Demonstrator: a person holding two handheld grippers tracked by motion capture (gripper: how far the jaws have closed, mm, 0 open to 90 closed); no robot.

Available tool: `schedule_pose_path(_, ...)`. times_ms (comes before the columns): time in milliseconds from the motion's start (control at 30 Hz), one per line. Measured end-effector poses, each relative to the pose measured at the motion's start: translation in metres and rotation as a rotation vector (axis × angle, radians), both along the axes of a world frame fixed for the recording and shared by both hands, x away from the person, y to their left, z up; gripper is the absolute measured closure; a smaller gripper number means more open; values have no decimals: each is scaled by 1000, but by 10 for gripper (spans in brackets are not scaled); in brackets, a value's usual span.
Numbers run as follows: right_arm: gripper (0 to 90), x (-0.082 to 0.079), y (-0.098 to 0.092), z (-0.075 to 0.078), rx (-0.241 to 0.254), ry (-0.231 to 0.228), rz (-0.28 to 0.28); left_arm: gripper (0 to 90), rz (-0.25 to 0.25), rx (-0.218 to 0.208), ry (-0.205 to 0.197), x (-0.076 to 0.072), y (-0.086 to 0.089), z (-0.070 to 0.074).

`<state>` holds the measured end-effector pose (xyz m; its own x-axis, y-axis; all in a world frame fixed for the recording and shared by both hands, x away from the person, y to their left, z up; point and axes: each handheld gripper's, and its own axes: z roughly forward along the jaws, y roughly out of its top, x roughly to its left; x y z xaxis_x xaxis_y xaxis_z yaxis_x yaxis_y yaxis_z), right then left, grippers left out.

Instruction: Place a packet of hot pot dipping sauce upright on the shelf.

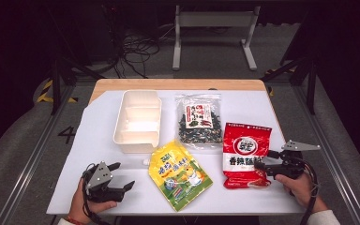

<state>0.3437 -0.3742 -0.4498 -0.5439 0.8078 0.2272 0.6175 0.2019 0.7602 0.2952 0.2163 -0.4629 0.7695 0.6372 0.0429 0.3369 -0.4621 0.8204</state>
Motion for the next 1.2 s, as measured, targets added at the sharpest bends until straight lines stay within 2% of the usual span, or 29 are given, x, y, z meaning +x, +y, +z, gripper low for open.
schedule_pose_path(33, 122, 1, 2, -3, 1, 24, 8, 180, -3, 1, -1, 0, 0, 0)
schedule_pose_path(67, 122, 2, 4, -3, -16, 27, 17, 180, -3, 4, -1, 0, -1, 0)
schedule_pose_path(133, 121, 3, 4, -3, -15, 30, 16, 180, -6, 6, 1, 0, -1, 0)
schedule_pose_path(233, 170, 4, 5, -3, -10, 32, 27, 180, -6, 8, 6, 1, -2, 0)
schedule_pose_path(300, 296, 5, 5, -3, 2, 38, 33, 181, -6, 9, 4, 1, -2, 0)
schedule_pose_path(333, 318, 6, 5, -3, 13, 38, 45, 182, -7, 7, 6, 2, -3, 0)
schedule_pose_path(433, 461, 6, 6, -2, 8, 30, 25, 186, -5, 2, 9, 2, -3, 0)
schedule_pose_path(500, 533, 6, 3, -2, 31, 28, 17, 192, -7, 0, 4, 2, -3, 1)
schedule_pose_path(667, 737, 1, 7, 3, 7, -27, 43, 198, -9, -22, -6, 3, -4, 6)
schedule_pose_path(700, 755, 0, 8, 3, 3, -40, 53, 198, -9, -22, -6, 3, -4, 6)
schedule_pose_path(900, 793, -6, 8, 8, 3, -85, 63, 210, -24, -66, -10, 5, -6, 15)
schedule_pose_path(1067, 819, -16, 4, 19, 41, -165, 55, 239, -84, -101, -31, 9, -16, 26)
schedule_pose_path(1100, 822, -18, 4, 21, 44, -179, 56, 242, -98, -116, -30, 10, -21, 30)
schedule_pose_path(1200, 826, -22, 7, 26, 59, -212, 53, 243, -146, -121, -31, 13, -36, 36)
